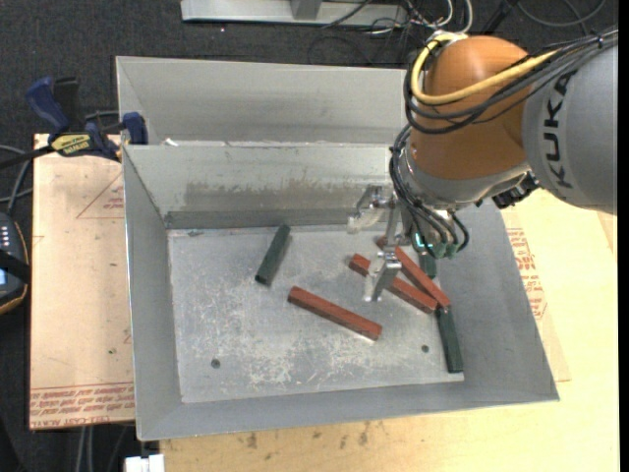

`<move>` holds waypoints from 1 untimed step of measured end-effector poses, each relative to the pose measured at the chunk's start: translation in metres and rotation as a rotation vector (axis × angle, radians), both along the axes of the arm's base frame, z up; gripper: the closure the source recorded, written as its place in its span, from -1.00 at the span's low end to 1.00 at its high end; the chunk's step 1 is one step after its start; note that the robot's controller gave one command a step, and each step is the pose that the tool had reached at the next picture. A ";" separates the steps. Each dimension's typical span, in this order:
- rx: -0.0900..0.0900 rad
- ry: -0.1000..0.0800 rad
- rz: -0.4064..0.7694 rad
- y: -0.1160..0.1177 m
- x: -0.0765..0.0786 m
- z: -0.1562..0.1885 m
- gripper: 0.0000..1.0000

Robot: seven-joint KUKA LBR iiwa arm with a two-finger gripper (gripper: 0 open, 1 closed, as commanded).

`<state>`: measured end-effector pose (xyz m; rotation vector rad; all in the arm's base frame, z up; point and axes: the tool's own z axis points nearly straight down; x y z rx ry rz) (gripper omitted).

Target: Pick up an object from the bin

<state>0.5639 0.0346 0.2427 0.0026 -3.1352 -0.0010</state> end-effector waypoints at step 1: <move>0.000 -0.008 -0.001 0.000 0.001 0.004 -1.00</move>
Offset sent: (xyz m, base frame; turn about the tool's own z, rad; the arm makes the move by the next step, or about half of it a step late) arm -0.0490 0.0075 -0.1024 -0.0943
